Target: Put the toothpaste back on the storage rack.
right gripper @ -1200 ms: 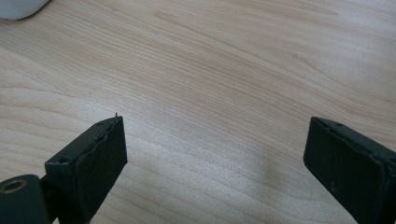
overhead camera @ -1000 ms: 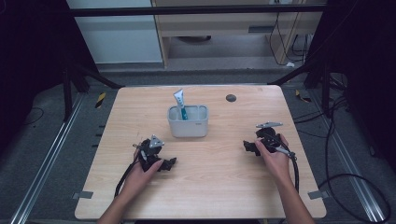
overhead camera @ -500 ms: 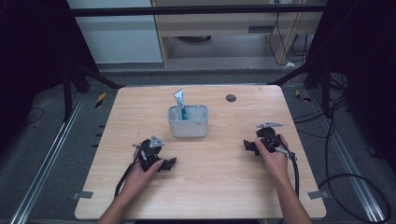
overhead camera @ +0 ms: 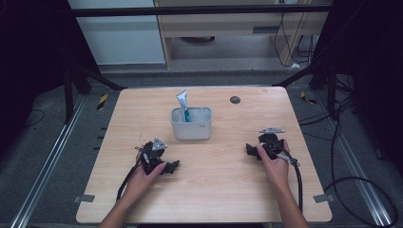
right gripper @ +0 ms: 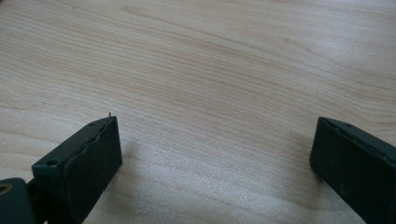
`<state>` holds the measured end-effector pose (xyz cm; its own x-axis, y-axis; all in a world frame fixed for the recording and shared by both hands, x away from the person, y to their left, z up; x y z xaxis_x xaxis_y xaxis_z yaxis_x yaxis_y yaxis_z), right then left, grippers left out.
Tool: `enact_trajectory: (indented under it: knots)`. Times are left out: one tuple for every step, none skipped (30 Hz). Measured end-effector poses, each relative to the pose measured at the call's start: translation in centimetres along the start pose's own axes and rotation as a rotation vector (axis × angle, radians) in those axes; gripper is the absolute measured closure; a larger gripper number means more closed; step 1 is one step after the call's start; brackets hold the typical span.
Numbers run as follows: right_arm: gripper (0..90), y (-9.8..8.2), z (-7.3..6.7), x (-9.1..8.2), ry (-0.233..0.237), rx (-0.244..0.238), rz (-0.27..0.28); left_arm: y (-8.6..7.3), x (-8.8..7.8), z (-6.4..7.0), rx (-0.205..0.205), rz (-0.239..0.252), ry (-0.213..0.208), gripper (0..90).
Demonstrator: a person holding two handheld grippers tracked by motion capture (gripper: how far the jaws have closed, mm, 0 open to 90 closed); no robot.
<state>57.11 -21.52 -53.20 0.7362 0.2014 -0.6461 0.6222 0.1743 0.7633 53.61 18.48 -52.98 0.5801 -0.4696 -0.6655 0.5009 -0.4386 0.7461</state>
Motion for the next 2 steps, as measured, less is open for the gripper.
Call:
enact_trajectory:
  knots:
    - [2.0, 0.01, 0.02, 0.01, 0.001, 0.000, 0.000, 0.00, 0.00, 0.00, 0.000, 0.000, 0.000, 0.0]
    - [1.2, 0.02, -0.02, 0.02, -0.004, 0.005, -0.003, 0.00, 0.00, 0.00, 0.000, 0.000, 0.000, 0.0]
Point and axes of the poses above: each handheld gripper's, and its own axes: x roughly forward along the jaws, y roughly out of its top, z roughly to its right, the point moved 3 cm from there along x, roughly forward along the jaws, and after that the axes turned 3 degrees about z, right-handed, at the moved point
